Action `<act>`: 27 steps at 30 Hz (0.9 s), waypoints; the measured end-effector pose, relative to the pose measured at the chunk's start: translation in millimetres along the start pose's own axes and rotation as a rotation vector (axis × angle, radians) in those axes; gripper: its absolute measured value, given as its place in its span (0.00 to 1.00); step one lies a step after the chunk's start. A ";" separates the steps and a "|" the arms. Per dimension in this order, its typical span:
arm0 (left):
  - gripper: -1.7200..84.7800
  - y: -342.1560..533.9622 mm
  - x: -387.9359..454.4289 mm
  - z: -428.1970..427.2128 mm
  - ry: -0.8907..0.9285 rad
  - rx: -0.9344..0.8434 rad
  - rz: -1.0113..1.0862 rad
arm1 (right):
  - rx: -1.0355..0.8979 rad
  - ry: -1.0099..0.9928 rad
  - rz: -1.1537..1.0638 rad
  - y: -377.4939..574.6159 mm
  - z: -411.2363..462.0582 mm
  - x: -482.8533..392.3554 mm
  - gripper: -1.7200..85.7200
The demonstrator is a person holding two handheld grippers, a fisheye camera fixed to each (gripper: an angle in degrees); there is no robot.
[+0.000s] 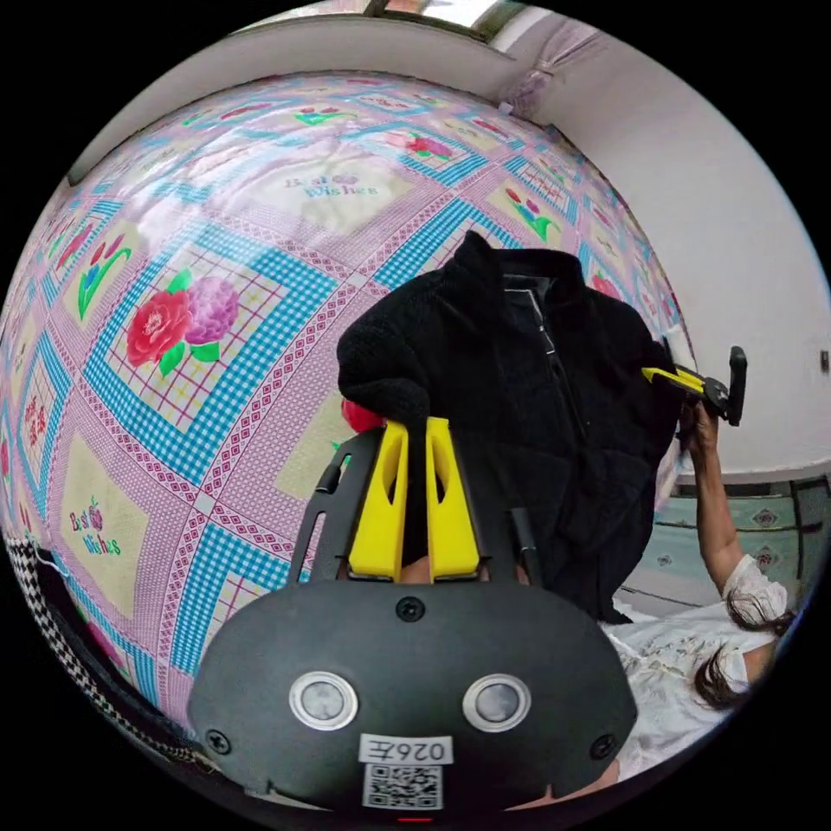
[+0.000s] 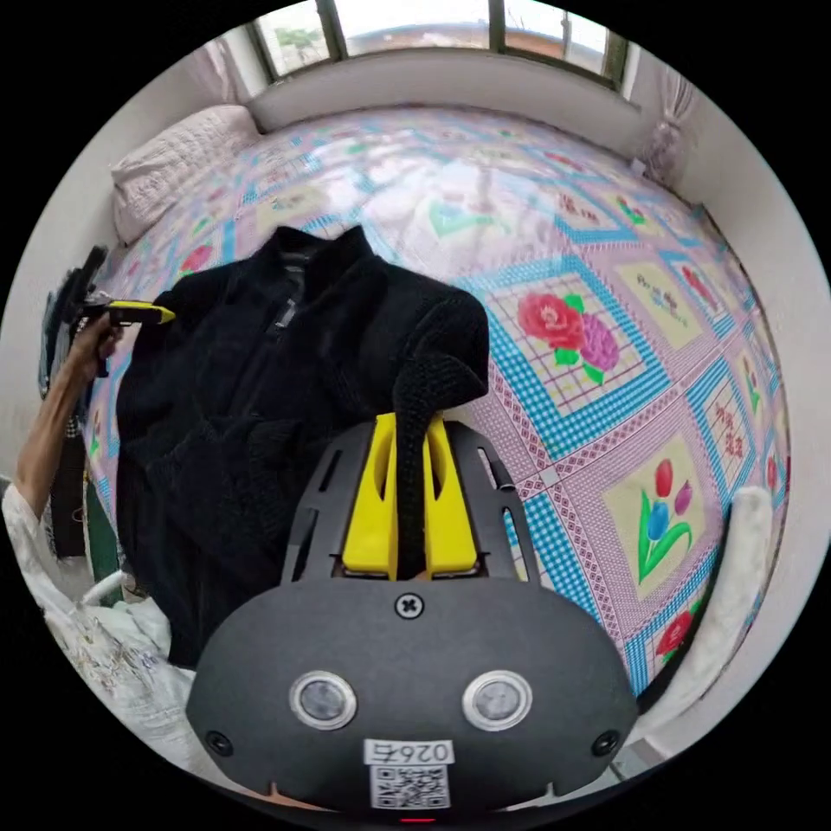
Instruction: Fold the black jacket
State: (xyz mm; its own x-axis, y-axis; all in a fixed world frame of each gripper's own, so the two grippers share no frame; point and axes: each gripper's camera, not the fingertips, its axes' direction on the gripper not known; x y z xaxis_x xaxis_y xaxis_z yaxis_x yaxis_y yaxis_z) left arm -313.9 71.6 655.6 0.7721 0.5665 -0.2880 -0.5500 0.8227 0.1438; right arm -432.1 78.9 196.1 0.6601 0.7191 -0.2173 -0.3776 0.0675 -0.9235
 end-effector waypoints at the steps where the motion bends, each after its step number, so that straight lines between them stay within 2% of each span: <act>1: 0.04 27.1 7.5 -32.2 0.126 0.135 0.032 | 0.080 -0.033 -0.010 18.3 -30.2 -14.3 0.02; 3: 0.04 73.7 28.2 -79.7 0.239 0.300 0.109 | 0.195 -0.071 -0.033 51.9 -82.2 -37.1 0.02; 5: 0.04 124.9 58.2 -129.9 0.264 0.436 0.168 | 0.329 -0.003 -0.127 104.2 -159.4 -79.3 0.01; 6: 0.03 159.9 82.7 -166.0 0.254 0.521 0.206 | 0.364 0.021 -0.155 118.6 -180.8 -90.1 0.01; 10: 0.03 283.7 191.3 -300.2 0.165 0.847 0.386 | 0.720 0.202 -0.314 240.4 -346.7 -150.5 0.01; 12: 0.03 331.3 236.0 -350.7 0.112 0.982 0.418 | 0.794 0.320 -0.332 271.6 -392.1 -159.6 0.01; 16: 0.04 433.4 323.5 -432.2 0.060 1.234 0.514 | 1.042 0.212 -0.319 361.9 -513.1 -154.3 0.01; 20: 0.04 516.1 377.1 -471.9 -0.035 1.330 0.625 | 1.251 0.320 -0.329 466.0 -598.1 -208.9 0.01; 27: 0.03 635.8 409.0 -541.4 -0.174 1.360 0.679 | 1.426 0.403 -0.291 561.2 -660.3 -289.9 0.01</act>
State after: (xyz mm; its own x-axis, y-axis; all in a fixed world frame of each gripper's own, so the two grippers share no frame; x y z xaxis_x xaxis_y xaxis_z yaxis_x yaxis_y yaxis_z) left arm -520.2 800.7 116.6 0.5828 0.7606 0.2859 -0.1796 -0.2226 0.9582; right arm -406.5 -548.4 -467.8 0.8601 0.3468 -0.3741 -0.3458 0.9355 0.0722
